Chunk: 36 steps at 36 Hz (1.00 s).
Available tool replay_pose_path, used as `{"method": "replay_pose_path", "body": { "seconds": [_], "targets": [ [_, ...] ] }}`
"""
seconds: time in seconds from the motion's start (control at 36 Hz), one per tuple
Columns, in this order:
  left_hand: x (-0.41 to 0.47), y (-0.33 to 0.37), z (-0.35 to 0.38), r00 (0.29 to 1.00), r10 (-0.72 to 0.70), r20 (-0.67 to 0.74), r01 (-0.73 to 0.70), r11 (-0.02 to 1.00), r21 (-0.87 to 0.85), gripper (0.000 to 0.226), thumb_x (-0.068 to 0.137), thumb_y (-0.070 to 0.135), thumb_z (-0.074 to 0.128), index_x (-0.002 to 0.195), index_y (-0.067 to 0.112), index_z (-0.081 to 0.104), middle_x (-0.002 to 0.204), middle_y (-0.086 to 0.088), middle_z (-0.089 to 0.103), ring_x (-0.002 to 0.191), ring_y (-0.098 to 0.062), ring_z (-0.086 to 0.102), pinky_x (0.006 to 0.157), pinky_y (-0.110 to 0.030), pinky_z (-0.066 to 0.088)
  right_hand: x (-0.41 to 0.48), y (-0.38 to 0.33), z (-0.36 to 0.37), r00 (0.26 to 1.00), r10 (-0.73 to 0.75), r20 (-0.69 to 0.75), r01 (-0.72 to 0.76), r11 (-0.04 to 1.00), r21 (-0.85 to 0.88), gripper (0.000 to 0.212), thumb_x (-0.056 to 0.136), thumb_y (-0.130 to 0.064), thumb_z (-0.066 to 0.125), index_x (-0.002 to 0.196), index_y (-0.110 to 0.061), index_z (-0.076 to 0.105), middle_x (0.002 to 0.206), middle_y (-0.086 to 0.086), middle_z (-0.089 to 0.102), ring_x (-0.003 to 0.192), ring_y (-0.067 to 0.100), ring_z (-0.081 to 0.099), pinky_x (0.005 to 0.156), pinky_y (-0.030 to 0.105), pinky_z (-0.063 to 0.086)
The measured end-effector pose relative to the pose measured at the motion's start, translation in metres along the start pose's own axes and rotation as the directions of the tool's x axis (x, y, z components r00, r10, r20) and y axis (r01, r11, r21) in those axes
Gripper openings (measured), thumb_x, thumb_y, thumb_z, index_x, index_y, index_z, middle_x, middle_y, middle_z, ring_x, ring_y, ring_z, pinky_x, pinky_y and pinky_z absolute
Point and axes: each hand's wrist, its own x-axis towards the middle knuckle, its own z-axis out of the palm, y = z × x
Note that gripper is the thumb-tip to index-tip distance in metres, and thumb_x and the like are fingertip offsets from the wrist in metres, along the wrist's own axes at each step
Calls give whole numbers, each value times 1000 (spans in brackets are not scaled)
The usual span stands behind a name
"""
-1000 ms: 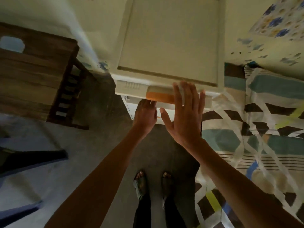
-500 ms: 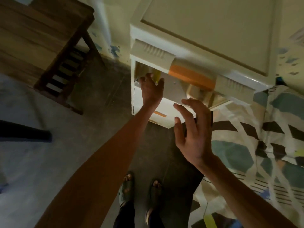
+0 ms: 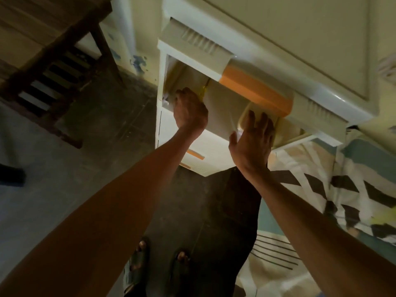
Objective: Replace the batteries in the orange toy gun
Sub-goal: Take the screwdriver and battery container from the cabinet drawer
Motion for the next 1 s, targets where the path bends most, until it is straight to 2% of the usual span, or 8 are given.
{"method": "replay_pose_path", "body": {
  "seconds": [0.14, 0.28, 0.39, 0.5, 0.58, 0.69, 0.81, 1.0],
  "targets": [
    [-11, 2, -6, 996, -16, 83, 23, 996, -81, 27, 97, 25, 54, 111, 3, 60, 115, -12, 60, 104, -24, 58, 75, -23, 37, 3, -4, -1, 998, 65, -27, -62, 994, 85, 70, 91, -60, 45, 145, -17, 37, 153, 21, 31, 140, 44, 28, 113, 60, 24],
    [-23, 0, -11, 987, -65, 150, 96, 973, -209, 27, 96, 29, 58, 102, 5, 67, 103, -9, 67, 97, -23, 61, 76, -28, 43, -2, -14, -4, 998, 60, -19, -57, 989, 139, 68, 92, -63, 40, 144, -20, 38, 152, 19, 33, 139, 42, 29, 110, 57, 28],
    [-31, -1, -18, 983, -71, 166, 115, 956, -268, 24, 96, 27, 59, 97, 4, 67, 92, -3, 65, 85, -16, 59, 75, -27, 48, -4, -22, -7, 994, -16, -104, 35, 983, 179, 52, 90, -57, 51, 128, -22, 53, 140, 19, 44, 128, 40, 40, 98, 57, 43],
    [-35, -7, -29, 976, -79, 204, 143, 937, -320, 19, 94, 25, 61, 93, 7, 66, 84, -1, 64, 75, -13, 59, 70, -22, 44, 5, -30, -7, 977, 210, -27, -191, 930, 313, 69, 83, -64, 52, 132, -14, 50, 139, 22, 42, 121, 42, 45, 99, 57, 42],
    [-39, -11, -38, 953, -129, 274, 234, 888, -395, 16, 91, 25, 66, 79, 16, 63, 83, -5, 71, 75, -18, 69, 72, -29, 56, 10, -36, -13, 954, 290, 73, -296, 882, 368, 76, 77, -63, 57, 134, -14, 44, 137, 15, 46, 119, 31, 47, 103, 47, 40],
    [-60, -14, -63, 887, -173, 428, 391, 773, -499, 9, 90, 22, 68, 90, 13, 68, 82, -4, 73, 78, -17, 72, 76, -32, 60, -3, -38, -29, 937, 322, 136, -346, 808, 477, 78, 68, -65, 59, 127, -16, 45, 126, 6, 52, 110, 18, 49, 95, 42, 48],
    [-102, -18, -105, 791, -215, 573, 543, 678, -495, 9, 89, 14, 67, 82, 18, 66, 70, 1, 71, 68, -15, 70, 78, -37, 59, -39, -39, -77, 957, 261, 128, -290, 825, 484, 73, 71, -60, 69, 126, -18, 46, 121, 3, 53, 102, 14, 51, 80, 28, 48],
    [-182, 6, -193, 604, -356, 713, 728, 609, -313, 14, 93, 14, 62, 81, 12, 68, 71, -3, 70, 70, -19, 67, 74, -33, 54, -113, -18, -185, 950, 231, 210, -309, 785, 537, 67, 69, -60, 73, 118, -25, 46, 114, -6, 50, 96, 7, 52, 69, 20, 51]
  ]
}}
